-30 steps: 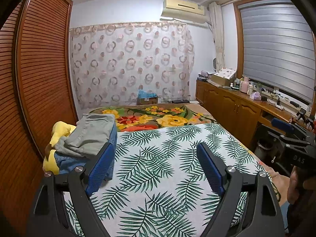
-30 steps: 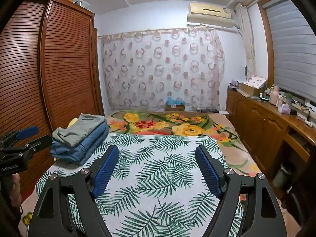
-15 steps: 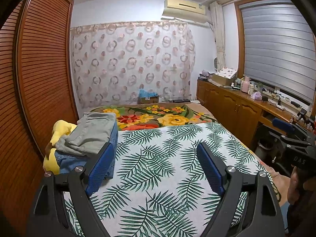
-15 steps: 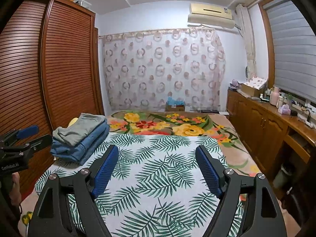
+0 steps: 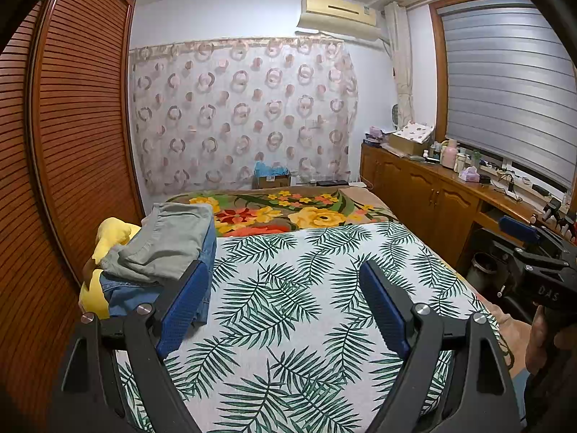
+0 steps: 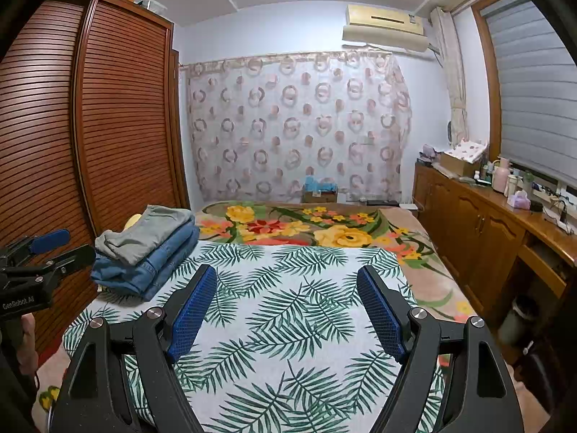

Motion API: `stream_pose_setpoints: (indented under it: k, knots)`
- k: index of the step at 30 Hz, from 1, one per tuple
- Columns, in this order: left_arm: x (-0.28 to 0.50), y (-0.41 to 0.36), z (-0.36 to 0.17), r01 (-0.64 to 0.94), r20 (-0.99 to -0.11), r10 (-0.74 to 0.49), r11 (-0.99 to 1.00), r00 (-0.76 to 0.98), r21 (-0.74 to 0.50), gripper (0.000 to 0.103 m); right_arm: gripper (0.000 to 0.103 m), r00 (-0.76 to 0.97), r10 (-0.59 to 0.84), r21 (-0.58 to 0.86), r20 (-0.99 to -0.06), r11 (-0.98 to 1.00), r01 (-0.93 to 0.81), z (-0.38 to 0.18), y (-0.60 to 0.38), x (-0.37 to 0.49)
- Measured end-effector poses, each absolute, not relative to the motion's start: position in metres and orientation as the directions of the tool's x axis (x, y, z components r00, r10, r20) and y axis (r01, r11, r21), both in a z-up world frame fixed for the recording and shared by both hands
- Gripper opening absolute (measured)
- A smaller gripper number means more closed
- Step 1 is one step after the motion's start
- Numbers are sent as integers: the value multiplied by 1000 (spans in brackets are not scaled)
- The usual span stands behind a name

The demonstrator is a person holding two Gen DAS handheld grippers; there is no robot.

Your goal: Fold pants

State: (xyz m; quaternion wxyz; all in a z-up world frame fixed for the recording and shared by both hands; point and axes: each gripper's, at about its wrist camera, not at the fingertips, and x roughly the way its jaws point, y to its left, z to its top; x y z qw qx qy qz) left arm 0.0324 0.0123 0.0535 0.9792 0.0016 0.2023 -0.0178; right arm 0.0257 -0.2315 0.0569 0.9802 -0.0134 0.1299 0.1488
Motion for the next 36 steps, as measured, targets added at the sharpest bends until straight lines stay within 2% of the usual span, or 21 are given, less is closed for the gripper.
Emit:
stream_pose_setpoints:
  k: [36]
  knots:
    - [33,13,52,37,-395,-35,999,918,-3,86,82,922,290,14,-256,955,-296,55,-229,23]
